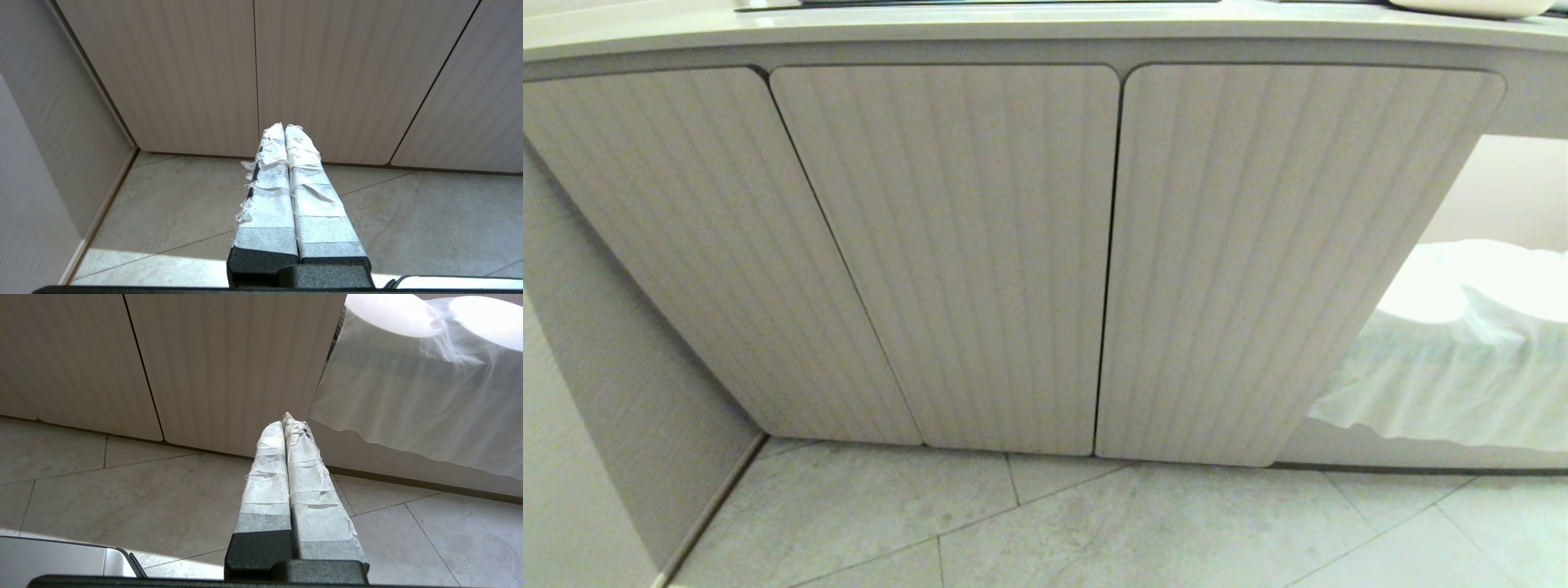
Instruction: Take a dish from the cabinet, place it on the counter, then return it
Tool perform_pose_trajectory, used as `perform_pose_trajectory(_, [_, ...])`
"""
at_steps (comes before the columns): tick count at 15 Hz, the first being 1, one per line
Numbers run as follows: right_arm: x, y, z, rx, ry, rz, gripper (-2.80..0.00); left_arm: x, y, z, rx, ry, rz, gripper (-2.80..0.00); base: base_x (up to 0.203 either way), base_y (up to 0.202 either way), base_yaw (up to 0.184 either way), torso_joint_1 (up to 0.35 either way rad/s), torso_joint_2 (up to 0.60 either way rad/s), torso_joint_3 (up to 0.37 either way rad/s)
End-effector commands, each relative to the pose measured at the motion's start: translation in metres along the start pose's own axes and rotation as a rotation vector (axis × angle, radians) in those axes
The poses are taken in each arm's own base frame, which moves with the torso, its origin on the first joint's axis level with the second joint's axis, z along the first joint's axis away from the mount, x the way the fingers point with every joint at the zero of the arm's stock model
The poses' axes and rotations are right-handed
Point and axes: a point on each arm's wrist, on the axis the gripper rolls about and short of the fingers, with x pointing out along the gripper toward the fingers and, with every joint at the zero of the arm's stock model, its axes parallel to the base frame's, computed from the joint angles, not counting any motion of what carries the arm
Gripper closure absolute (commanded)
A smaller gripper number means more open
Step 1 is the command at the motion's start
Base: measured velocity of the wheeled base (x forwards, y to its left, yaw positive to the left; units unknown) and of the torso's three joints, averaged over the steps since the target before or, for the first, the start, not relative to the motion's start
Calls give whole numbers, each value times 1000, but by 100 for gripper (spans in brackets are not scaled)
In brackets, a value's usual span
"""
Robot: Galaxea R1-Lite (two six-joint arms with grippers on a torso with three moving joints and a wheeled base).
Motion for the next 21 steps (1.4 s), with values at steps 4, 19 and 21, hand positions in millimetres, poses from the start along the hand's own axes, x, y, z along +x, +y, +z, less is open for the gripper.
perform_pose_trajectory(4, [0, 0, 0, 9, 0, 1, 0, 0, 0, 0, 0, 0, -1, 0, 0, 0, 0, 0, 0, 0])
perform_pose_trajectory(19, [0, 0, 0, 44, 0, -3, 0, 0, 0, 0, 0, 0, 0, 0, 0, 0, 0, 0, 0, 0])
perform_pose_trajectory(21, [0, 0, 0, 47, 0, -3, 0, 0, 0, 0, 0, 0, 0, 0, 0, 0, 0, 0, 0, 0])
